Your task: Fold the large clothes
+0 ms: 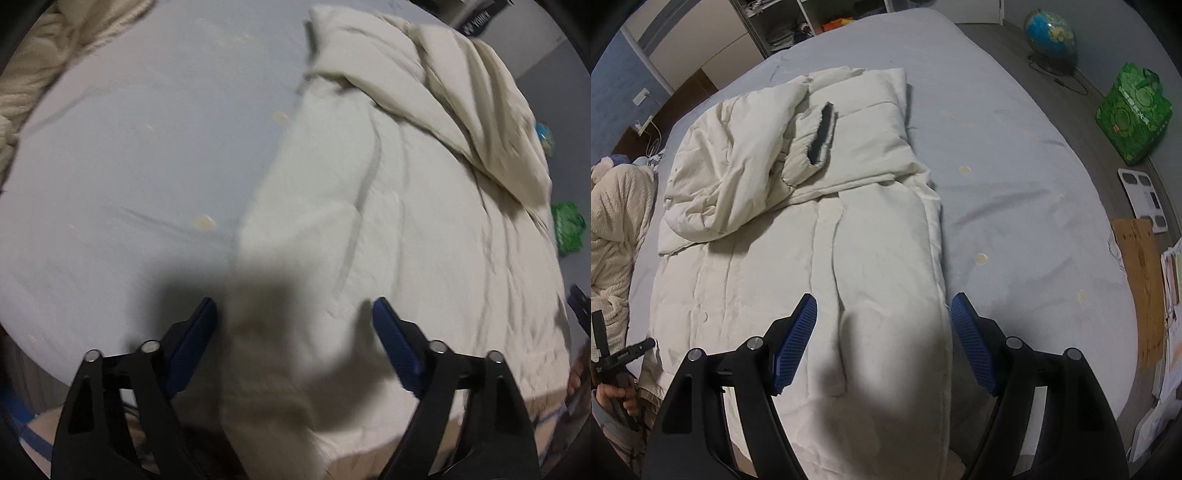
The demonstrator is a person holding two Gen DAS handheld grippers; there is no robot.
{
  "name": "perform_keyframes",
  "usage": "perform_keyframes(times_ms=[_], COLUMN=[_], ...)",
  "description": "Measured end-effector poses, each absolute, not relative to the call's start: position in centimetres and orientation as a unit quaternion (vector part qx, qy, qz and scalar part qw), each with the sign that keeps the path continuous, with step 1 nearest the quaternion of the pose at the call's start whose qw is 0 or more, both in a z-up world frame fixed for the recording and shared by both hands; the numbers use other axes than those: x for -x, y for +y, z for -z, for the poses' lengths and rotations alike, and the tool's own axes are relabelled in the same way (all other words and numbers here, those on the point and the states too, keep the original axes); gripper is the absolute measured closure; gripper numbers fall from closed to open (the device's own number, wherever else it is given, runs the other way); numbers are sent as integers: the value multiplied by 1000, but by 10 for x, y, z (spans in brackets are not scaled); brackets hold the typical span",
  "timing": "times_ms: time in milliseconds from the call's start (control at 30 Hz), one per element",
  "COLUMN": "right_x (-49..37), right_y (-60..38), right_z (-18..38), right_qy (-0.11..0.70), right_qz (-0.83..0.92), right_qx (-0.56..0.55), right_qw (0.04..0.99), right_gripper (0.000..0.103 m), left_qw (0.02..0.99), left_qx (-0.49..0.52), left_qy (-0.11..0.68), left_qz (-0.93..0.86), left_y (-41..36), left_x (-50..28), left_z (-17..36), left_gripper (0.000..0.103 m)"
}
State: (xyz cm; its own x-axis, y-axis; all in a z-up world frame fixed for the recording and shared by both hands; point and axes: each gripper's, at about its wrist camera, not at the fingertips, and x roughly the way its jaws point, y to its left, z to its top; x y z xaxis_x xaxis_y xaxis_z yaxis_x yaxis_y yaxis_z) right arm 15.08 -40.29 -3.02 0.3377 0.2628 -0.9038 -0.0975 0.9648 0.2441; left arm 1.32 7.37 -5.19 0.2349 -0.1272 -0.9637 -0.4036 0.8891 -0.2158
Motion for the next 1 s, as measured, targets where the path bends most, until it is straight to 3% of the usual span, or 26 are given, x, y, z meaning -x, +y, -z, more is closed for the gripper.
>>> perform_keyframes(times_ms=[200, 567, 800, 833, 967, 1000], right_x=[-142, -124, -115, -114, -110, -109], right_y=[-425, -471, -455, -453, -451, -449], right_z=[37, 61, 58, 58, 56, 53], right_qy=[579, 592, 597, 596, 582, 576], right_qz=[-118, -236, -294, -298, -324, -334], right_qx=[-100, -276, -256, -254, -258, -257], right_qw=[800, 719, 702, 701, 699, 700], right_gripper=[32, 32, 33, 35, 67, 70], left_qw=[761, 758, 758, 759, 766, 767], left_qx=[216, 225, 199, 198, 197, 195], left_qy=[608, 611, 621, 621, 612, 611], left_qz=[-70, -36, -8, -7, 18, 22], left_y=[67, 66, 48, 47, 44, 44], left_x=[-2, 4, 7, 7, 11, 12], left_z=[44, 33, 27, 27, 19, 17], left_gripper=[40, 42, 43, 47, 66, 68])
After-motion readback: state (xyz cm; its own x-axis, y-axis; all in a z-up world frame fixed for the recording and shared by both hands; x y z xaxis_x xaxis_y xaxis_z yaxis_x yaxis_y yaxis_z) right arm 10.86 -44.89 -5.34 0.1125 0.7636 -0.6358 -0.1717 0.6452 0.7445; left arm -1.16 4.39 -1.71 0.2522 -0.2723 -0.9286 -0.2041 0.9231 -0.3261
